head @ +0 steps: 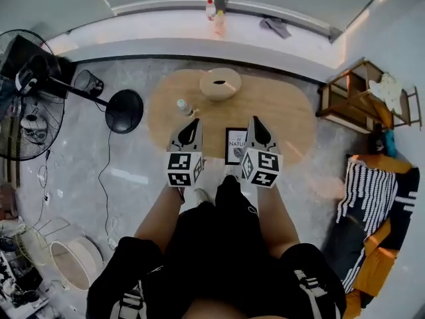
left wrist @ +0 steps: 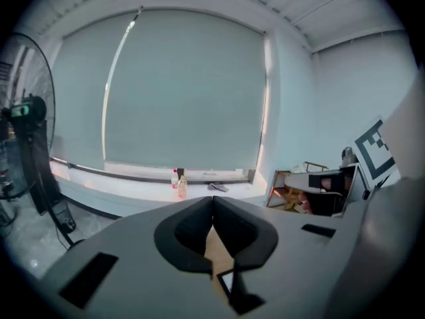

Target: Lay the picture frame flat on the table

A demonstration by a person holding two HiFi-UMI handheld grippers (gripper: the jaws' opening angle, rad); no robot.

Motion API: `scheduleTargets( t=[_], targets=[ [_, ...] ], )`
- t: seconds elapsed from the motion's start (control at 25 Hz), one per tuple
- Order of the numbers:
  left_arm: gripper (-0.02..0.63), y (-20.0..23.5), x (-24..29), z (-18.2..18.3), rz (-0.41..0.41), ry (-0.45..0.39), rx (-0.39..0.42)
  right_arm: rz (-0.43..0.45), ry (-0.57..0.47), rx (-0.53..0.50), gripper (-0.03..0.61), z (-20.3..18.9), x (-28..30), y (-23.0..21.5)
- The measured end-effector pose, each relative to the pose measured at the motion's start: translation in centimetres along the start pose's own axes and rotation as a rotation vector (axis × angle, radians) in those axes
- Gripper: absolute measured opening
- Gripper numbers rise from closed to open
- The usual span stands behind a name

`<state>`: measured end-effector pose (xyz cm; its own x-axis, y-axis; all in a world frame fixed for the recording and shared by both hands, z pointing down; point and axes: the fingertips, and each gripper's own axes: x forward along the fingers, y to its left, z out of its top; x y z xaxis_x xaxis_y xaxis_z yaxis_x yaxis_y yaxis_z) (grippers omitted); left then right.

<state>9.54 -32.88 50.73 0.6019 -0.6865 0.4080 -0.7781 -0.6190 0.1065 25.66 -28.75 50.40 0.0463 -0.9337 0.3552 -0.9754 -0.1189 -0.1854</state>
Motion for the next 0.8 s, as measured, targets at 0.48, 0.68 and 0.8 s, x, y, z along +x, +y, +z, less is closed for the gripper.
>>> scheduleTargets(
  t=[0.48, 0.68, 0.8],
  targets=[
    [0.020, 3.2, -16.6, 16.6, 0.118, -0.321, 0.031, 0.149, -0.315, -0.153, 0.014, 16.2, -11.4, 11.9],
    [0.020, 3.6, -19.9, 18.2, 0.124, -0.340, 0.047, 0.154, -0.382, -0.160, 0.012, 18.9, -14.4, 13.4],
    [0.020, 3.6, -20.6, 18.4, 0.118, -0.346, 0.063, 0.133, -0.387, -0.152, 0.012, 19.0, -14.9, 13.5]
  ],
)
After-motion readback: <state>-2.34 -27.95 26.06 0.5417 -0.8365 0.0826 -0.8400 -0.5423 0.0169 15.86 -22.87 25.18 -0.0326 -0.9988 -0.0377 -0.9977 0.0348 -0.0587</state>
